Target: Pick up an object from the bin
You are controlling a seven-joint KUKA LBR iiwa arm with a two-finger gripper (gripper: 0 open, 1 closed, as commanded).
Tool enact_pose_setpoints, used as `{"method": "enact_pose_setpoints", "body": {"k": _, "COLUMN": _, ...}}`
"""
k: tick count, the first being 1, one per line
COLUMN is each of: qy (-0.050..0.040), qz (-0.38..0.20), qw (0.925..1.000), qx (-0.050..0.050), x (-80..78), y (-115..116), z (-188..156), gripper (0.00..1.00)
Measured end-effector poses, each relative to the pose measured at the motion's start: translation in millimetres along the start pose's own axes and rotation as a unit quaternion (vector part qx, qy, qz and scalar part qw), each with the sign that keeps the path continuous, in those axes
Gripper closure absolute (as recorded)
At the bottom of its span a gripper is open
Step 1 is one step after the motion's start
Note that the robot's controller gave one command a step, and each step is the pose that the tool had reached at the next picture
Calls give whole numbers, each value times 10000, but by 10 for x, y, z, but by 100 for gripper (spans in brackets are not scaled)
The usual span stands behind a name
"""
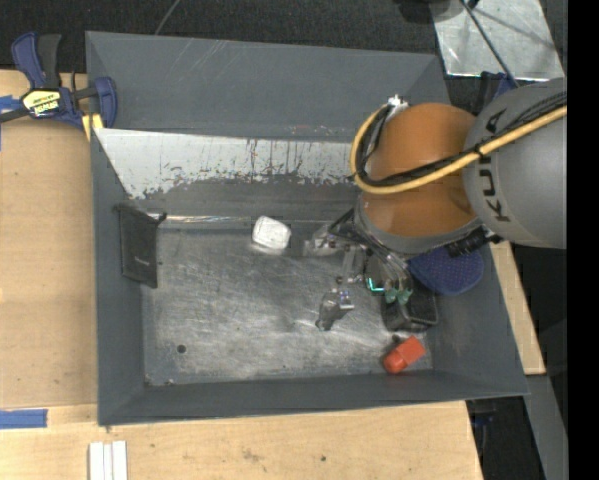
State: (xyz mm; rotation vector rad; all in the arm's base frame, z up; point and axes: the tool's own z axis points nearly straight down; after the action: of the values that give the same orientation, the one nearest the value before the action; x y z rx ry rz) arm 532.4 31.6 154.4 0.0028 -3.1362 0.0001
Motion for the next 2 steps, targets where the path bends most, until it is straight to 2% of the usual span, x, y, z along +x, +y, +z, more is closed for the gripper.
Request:
{"method": "enact_pose_setpoints", "body": {"k": 1, "qy": -77, "qz": -783, "qw": 9969, "qx": -6, "x": 346, "y": -609, "z": 822, "gripper": 0}}
{"method": "enact_pose_setpoints", "body": {"k": 2, "qy": -37, "qz": -1932, "qw": 9811, "qx": -44, "x": 453, "y": -1635, "z": 535, "gripper": 0}}
